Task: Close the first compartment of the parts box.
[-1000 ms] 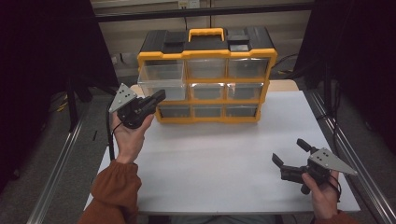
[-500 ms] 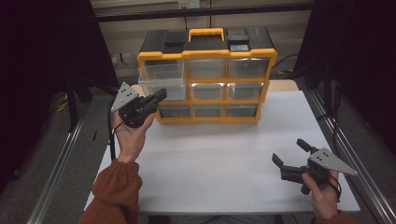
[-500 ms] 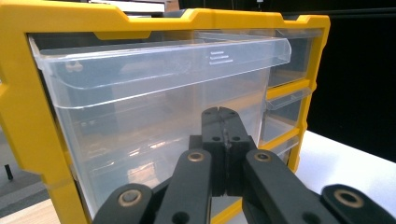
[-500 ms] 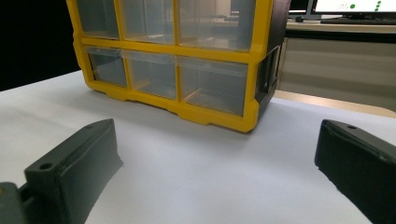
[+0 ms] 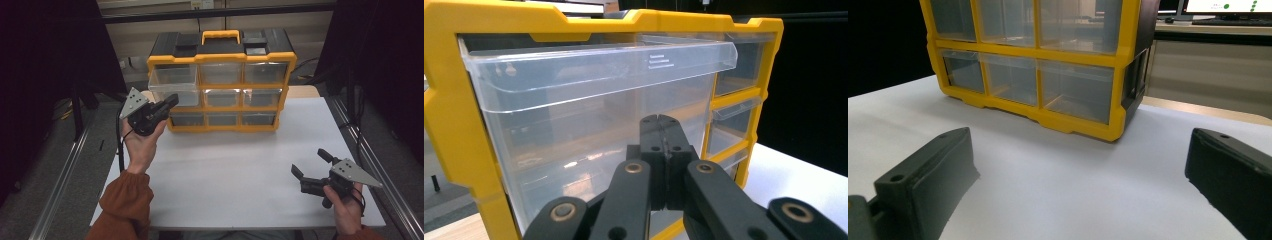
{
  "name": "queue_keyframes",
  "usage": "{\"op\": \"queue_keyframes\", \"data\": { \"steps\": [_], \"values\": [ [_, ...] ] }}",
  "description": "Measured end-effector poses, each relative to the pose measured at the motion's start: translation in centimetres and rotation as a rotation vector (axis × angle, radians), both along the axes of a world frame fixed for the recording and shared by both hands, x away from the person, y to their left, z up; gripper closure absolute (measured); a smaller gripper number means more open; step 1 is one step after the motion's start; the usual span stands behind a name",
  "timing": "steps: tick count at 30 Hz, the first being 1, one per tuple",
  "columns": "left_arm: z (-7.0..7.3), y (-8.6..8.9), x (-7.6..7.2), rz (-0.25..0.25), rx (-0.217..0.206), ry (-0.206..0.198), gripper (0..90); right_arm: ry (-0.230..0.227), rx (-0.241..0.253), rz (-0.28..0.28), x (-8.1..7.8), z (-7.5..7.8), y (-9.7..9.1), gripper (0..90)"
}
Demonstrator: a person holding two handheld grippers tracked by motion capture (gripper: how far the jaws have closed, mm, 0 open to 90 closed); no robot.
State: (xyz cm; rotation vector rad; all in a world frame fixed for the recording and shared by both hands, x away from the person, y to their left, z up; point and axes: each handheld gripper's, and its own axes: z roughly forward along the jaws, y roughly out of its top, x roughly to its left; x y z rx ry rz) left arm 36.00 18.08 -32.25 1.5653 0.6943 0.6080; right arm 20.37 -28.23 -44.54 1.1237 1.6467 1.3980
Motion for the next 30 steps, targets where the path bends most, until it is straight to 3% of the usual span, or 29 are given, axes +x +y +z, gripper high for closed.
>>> {"op": "queue_keyframes", "data": {
  "steps": [12,30],
  "values": [
    [-0.08,-0.05,0.36,0.012,-0.016,0.0,90.0,-0.004,0.001,-0.007,0.0,-0.01,0.1,0.0],
    [0.09,-0.39,0.95,0.026,-0.001,-0.01,90.0,-0.005,0.002,-0.003,0.01,-0.01,0.05,0.0]
  ]
}}
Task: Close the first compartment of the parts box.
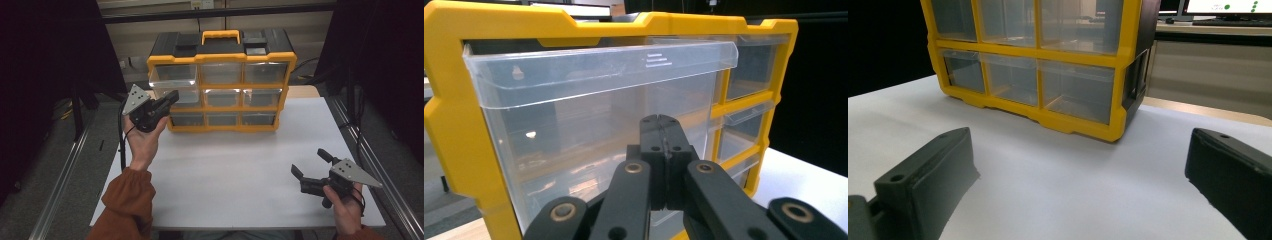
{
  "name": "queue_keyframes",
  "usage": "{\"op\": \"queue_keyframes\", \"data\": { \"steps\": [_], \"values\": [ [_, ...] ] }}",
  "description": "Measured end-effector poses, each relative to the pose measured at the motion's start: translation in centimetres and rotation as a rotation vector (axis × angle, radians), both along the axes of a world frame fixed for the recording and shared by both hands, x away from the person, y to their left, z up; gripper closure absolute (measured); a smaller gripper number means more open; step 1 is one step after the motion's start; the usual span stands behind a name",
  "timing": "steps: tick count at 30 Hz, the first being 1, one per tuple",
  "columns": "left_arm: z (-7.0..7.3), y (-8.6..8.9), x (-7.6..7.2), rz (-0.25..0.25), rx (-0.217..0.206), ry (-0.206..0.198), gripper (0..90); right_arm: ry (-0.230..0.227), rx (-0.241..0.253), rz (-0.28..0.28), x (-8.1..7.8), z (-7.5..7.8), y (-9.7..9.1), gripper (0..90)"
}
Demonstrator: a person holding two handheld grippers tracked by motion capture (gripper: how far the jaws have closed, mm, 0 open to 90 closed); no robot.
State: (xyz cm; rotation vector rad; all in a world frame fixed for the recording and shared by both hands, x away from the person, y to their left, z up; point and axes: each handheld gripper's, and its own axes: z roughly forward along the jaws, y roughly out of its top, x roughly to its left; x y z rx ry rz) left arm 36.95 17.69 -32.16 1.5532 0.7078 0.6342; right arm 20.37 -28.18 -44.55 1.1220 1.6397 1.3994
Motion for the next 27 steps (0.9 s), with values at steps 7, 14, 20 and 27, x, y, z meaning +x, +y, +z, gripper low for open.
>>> {"op": "queue_keyframes", "data": {
  "steps": [7,14,20,27],
  "values": [
    [-0.06,0.01,0.21,0.002,-0.004,0.001,90.0,0.001,0.001,-0.002,-0.02,0.0,0.08,0.0],
    [-0.09,-0.05,0.45,0.001,-0.001,-0.002,90.0,-0.001,0.003,-0.004,-0.03,0.01,0.04,0.0],
    [-0.12,-0.09,0.71,0.01,0.002,-0.001,90.0,-0.003,0.002,-0.003,-0.01,0.01,0.02,0.0],
    [-0.16,-0.14,0.92,0.013,0.004,-0.003,90.0,-0.003,0.002,-0.002,-0.03,0.02,0.02,0.0]
  ]
}}
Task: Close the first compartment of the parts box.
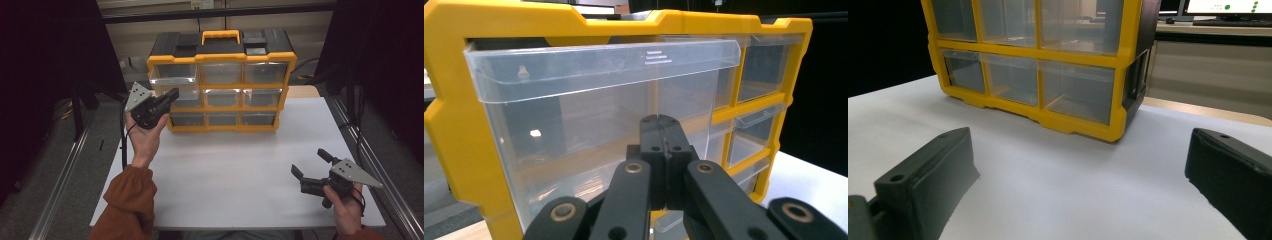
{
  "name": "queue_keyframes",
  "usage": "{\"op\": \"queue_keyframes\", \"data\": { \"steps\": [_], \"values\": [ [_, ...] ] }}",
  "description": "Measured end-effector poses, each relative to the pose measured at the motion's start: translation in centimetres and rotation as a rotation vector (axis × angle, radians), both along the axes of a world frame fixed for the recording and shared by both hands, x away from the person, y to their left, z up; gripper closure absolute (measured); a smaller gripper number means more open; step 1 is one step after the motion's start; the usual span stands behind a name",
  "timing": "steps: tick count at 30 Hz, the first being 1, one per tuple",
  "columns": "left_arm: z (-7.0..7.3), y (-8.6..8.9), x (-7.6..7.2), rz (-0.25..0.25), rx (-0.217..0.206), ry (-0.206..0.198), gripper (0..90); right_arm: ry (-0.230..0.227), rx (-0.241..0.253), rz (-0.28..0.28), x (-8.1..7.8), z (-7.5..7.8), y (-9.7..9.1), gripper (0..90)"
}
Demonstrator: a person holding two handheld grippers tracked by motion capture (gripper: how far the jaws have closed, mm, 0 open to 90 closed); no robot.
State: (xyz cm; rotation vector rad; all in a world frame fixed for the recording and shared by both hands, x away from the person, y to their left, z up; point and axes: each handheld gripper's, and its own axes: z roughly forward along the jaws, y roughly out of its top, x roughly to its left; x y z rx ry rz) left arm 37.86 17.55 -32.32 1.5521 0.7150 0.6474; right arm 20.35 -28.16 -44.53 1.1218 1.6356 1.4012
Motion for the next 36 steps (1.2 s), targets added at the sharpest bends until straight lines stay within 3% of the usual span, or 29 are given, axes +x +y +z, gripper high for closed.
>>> {"op": "queue_keyframes", "data": {
  "steps": [8,36],
  "values": [
    [0.0,0.01,0.13,0.011,0.018,-0.01,90.0,0.001,-0.001,0.002,-0.01,0.01,-0.02,0.0],
    [0.12,-0.1,0.93,0.026,0.005,-0.016,90.0,0.007,-0.001,0.005,-0.03,0.0,-0.06,0.0]
  ]
}}
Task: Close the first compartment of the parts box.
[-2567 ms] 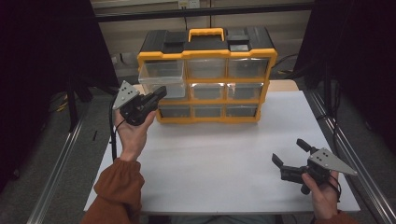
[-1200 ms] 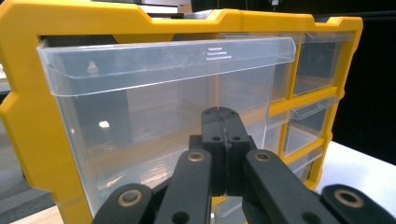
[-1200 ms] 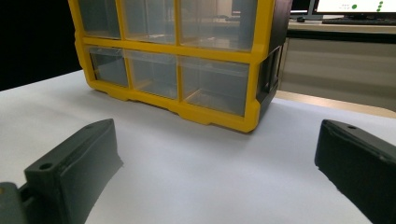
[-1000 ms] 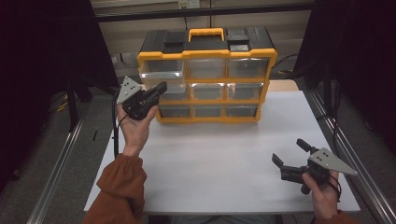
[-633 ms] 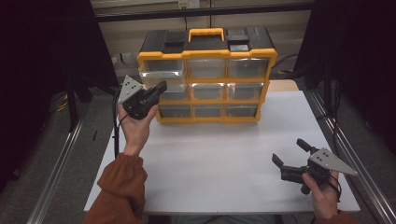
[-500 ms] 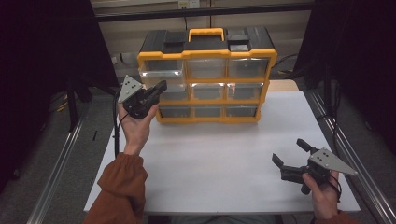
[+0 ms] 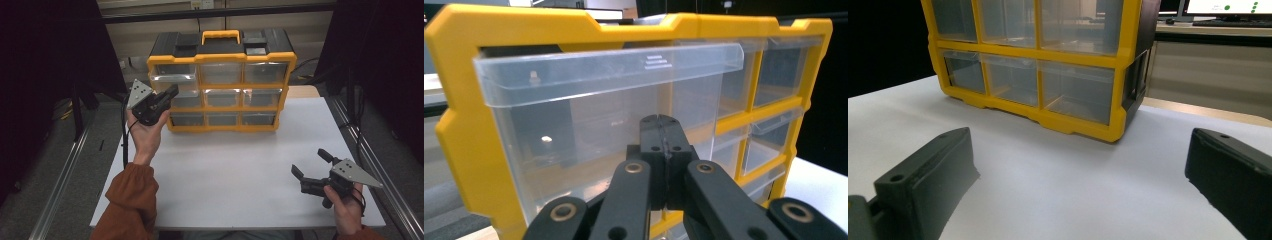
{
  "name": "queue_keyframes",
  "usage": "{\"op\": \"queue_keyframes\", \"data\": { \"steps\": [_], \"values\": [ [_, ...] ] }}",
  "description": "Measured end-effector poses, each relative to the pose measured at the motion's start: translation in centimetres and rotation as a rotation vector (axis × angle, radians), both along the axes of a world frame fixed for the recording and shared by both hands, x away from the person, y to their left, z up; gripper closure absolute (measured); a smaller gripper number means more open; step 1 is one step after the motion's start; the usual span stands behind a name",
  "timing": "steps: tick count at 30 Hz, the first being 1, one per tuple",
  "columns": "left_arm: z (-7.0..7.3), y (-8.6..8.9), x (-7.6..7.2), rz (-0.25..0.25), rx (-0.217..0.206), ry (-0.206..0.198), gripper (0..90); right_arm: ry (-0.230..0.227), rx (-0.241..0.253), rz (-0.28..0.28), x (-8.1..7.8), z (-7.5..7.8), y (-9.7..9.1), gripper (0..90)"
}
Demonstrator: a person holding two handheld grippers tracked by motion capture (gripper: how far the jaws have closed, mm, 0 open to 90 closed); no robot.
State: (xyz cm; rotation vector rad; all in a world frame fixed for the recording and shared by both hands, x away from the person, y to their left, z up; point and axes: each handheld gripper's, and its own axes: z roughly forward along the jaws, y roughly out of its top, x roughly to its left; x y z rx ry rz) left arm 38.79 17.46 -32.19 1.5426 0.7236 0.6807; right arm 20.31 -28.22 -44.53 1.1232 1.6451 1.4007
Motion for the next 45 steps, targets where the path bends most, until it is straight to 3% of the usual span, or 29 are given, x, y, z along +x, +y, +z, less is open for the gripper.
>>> {"op": "queue_keyframes", "data": {
  "steps": [8,10,12,13,16,18,20,21,22,27,28,39,45],
  "values": [
    [0.1,-0.3,0.2,0.015,0.006,-0.008,90.0,-0.004,0.001,-0.001,0.0,0.0,0.1,0.0],
    [0.1,-0.3,0.3,0.015,-0.012,-0.001,90.0,-0.001,-0.003,-0.002,0.0,0.0,0.1,0.0],
    [0.0,-0.2,0.5,0.011,-0.001,-0.002,90.0,0.0,-0.003,-0.003,0.0,0.0,0.0,0.0],
    [0.0,-0.3,0.6,0.013,-0.022,0.005,90.0,0.0,-0.003,-0.003,0.0,0.0,0.0,0.0],
    [-0.1,-0.4,0.6,0.02,0.007,-0.013,90.0,-0.003,-0.005,-0.001,0.0,0.0,0.1,0.0],
    [-0.1,-0.5,0.8,0.016,-0.014,-0.007,90.0,-0.002,-0.004,0.0,0.0,0.0,0.1,0.0],
    [-0.1,-0.4,0.9,0.019,-0.009,-0.006,90.0,-0.004,-0.003,0.003,0.0,0.0,0.1,0.0],
    [-0.1,-0.5,0.9,0.025,-0.029,-0.005,90.0,-0.003,-0.003,0.002,0.0,0.0,0.1,0.0],
    [0.0,-0.4,1.0,0.019,-0.008,-0.005,90.0,-0.004,-0.004,0.003,0.0,0.0,0.0,0.0],
    [0.1,-0.4,1.1,0.023,0.002,-0.007,90.0,-0.001,0.0,0.002,0.0,0.0,0.0,0.0],
    [0.2,-0.4,1.1,0.021,0.021,-0.009,90.0,-0.003,0.0,0.001,0.0,0.0,0.0,0.0],
    [0.3,-0.5,1.7,0.032,0.008,-0.007,90.0,-0.007,0.003,-0.002,0.0,0.0,0.0,0.0],
    [0.4,-0.5,2.0,0.035,0.028,-0.003,90.0,-0.005,0.005,0.001,0.0,0.0,0.0,0.0]
  ]
}}
